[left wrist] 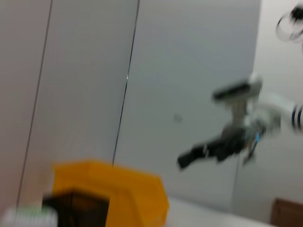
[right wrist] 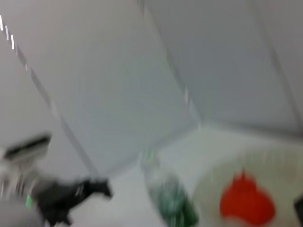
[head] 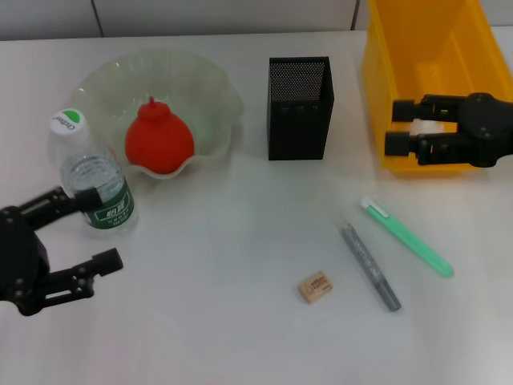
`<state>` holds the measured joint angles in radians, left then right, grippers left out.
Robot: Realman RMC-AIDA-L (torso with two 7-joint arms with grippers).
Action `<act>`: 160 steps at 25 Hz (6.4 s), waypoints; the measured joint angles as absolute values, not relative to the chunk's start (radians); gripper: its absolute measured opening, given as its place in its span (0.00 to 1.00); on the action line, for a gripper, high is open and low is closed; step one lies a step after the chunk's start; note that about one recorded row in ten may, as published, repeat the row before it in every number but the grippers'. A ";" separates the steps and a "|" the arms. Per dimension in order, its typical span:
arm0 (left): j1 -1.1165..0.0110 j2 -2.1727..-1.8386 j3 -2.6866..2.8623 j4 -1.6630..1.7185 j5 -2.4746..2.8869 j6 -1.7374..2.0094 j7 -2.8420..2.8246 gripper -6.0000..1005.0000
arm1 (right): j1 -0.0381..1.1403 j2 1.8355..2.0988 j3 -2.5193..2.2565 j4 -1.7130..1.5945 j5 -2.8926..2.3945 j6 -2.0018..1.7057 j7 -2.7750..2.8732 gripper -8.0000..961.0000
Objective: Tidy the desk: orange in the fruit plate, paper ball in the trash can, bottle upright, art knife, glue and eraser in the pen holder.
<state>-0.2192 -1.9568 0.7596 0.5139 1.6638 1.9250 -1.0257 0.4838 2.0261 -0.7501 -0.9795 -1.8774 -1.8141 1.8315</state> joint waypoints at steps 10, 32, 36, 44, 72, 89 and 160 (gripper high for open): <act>-0.251 -1.971 0.755 0.518 1.775 1.825 -1.113 0.84 | 0.716 2.058 -1.121 -1.586 -2.483 -1.995 2.563 0.85; -0.318 -1.987 0.759 0.537 1.934 1.763 -1.158 0.84 | 0.729 2.089 -1.618 -1.244 -2.768 -1.564 2.787 0.60; -0.318 -1.989 0.759 0.541 1.934 1.763 -1.158 0.84 | 0.730 2.089 -1.620 -1.200 -2.744 -1.503 2.789 0.50; -0.318 -1.993 0.759 0.543 1.936 1.757 -1.158 0.84 | 0.731 2.090 -1.634 -1.136 -2.705 -1.426 2.792 0.42; -0.312 -1.997 0.758 0.535 1.930 1.738 -1.154 0.84 | 0.538 2.083 -1.147 -1.570 -2.220 -1.453 2.569 0.19; -0.317 -2.003 0.758 0.534 1.930 1.721 -1.146 0.84 | 0.739 2.082 -1.024 -0.636 -1.643 -0.949 1.796 0.22; -0.331 -2.006 0.758 0.534 1.936 1.749 -1.169 0.84 | 0.807 2.092 -1.989 -1.215 -2.460 -1.467 2.545 0.52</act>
